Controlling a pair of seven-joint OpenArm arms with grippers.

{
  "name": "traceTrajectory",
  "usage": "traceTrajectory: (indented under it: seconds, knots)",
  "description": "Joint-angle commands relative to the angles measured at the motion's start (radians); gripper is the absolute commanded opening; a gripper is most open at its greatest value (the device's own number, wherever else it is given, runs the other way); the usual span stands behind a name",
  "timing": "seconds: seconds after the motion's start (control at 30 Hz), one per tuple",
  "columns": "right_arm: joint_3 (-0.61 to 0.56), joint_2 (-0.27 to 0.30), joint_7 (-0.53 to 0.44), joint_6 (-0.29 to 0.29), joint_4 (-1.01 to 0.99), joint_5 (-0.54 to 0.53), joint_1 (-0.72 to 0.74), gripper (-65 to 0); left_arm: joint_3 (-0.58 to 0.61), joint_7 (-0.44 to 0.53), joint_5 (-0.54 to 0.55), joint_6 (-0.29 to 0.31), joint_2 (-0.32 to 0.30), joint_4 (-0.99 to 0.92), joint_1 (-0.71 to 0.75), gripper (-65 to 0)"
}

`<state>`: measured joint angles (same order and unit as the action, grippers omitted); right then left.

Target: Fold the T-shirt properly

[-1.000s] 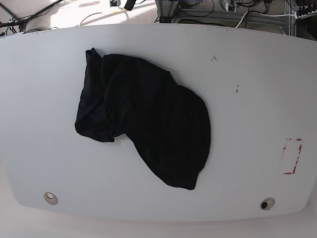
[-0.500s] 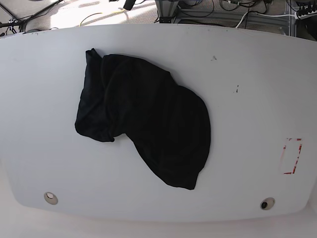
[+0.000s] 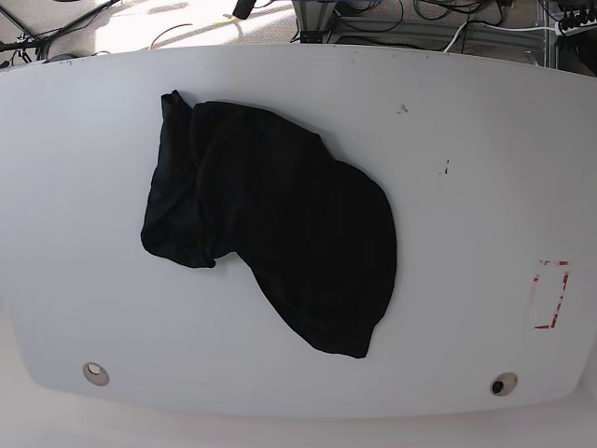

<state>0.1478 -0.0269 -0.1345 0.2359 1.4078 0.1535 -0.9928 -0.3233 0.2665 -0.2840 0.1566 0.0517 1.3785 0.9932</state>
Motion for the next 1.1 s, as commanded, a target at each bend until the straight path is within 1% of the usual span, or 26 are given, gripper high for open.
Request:
traceTrajectory:
  seconds: [0.0,0.13,0.23,0.27,0.33,0.43,0.53,0.6,0.67,0.77,0.93,1.07]
  knots:
    - [-0.032,0.006,-0.02,-0.005,0.089,-0.004,-0.077,-60.1,-0.004,0.027,0.079,-0.007,-0.005,0.097,0.071,-41.5]
    - [-0.067,0.006,-0.02,-0.013,0.199,-0.004,-0.148,-60.1,-0.009,0.027,0.179,-0.007,-0.02,0.217,0.145,-41.5]
    - [-0.067,0.005,-0.02,-0.013,0.282,-0.005,-0.2,-60.1,-0.009,0.027,0.23,-0.007,-0.04,0.295,0.198,-41.5]
    - [-0.067,0.005,-0.02,-0.014,0.31,-0.019,-0.212,-60.1,-0.009,0.027,0.246,-0.007,-0.04,0.316,0.212,-41.5]
    - [-0.067,0.008,-0.018,-0.014,0.368,-0.079,-0.239,-60.1,-0.012,0.027,0.283,-0.007,-0.04,0.367,0.237,-41.5]
    - [-0.061,0.012,-0.014,-0.014,0.457,-0.144,-0.271,-60.1,-0.024,0.027,0.306,-0.007,-0.04,0.442,0.264,-41.5]
    - [-0.058,0.014,0.037,-0.011,0.534,-0.156,-0.278,-60.1,-0.05,0.027,0.306,-0.007,-0.033,0.506,0.269,-41.5]
    - [-0.058,0.025,0.072,-0.013,0.578,-0.157,-0.275,-60.1,-0.06,0.027,0.308,-0.007,-0.033,0.543,0.269,-41.5]
    - [-0.06,0.032,0.085,-0.013,0.6,-0.157,-0.266,-60.1,-0.06,0.027,0.308,-0.007,-0.033,0.572,0.267,-41.5]
    - [-0.06,0.028,0.089,-0.013,0.609,-0.157,-0.222,-60.1,-0.06,0.027,0.308,-0.007,-0.033,0.595,0.257,-41.5]
    - [-0.063,0.026,0.091,-0.014,0.603,-0.159,-0.104,-60.1,-0.06,0.026,0.306,-0.007,-0.034,0.594,0.129,-41.4]
    - [-0.064,0.026,0.091,-0.014,0.601,-0.16,-0.019,-59.5,-0.052,0.026,0.306,-0.007,-0.039,0.597,0.062,-41.3]
